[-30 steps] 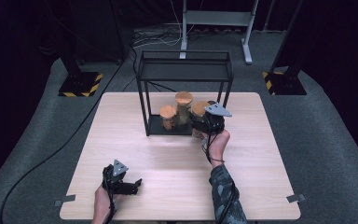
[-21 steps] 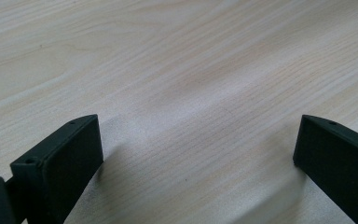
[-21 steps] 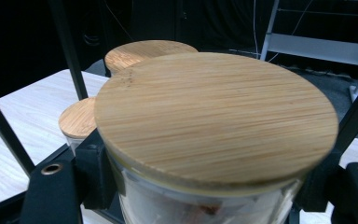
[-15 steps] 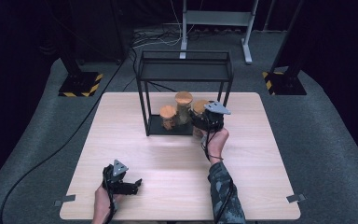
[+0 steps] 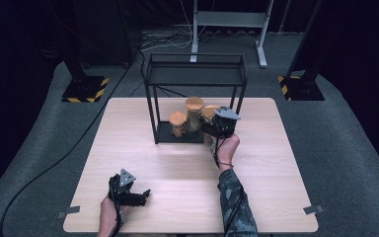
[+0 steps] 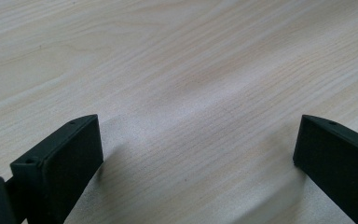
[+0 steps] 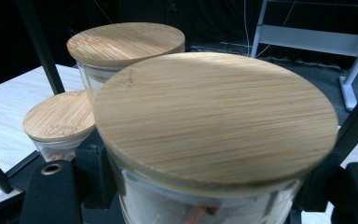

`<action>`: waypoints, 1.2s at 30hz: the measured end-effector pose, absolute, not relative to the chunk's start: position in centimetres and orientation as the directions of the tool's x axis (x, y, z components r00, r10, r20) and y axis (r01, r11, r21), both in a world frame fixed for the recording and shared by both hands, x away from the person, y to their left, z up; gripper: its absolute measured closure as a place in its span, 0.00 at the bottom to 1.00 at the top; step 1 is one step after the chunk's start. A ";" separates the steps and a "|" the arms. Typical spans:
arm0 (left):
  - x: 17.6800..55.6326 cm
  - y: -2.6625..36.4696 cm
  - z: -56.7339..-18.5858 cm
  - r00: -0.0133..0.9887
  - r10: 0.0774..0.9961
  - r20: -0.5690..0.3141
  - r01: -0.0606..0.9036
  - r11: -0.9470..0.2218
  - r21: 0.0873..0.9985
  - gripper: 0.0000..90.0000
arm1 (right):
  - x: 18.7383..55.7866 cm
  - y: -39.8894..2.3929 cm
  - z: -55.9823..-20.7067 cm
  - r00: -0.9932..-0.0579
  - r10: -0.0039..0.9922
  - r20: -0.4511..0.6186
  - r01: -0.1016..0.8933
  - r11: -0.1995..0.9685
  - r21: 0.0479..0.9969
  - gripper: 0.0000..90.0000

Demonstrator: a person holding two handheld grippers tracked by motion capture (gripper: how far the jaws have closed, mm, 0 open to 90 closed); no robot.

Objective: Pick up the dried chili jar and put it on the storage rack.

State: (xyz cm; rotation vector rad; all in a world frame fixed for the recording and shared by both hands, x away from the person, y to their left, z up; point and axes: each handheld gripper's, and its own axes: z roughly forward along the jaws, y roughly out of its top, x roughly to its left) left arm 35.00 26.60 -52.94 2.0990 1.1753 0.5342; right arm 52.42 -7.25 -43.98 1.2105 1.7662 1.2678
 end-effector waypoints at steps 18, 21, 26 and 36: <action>35.0 26.6 -52.9 0.512 0.858 0.033 0.585 -0.376 0.719 0.01 | 53.2 -6.7 -44.6 -0.371 0.928 0.027 0.286 0.087 0.954 0.27; 35.0 26.6 -52.9 0.512 0.858 0.033 0.585 -0.376 0.719 0.01 | 53.3 -6.7 -44.6 -0.374 0.927 0.027 0.286 0.088 0.954 0.27; 35.0 26.6 -52.9 0.512 0.858 0.034 0.584 -0.377 0.719 0.01 | 53.3 -6.7 -44.6 -0.376 0.926 0.033 0.288 0.082 0.954 0.27; 35.0 26.6 -52.9 0.512 0.859 0.032 0.585 -0.376 0.719 0.01 | 53.2 -6.6 -44.5 -0.362 0.931 0.039 0.295 0.075 0.953 0.26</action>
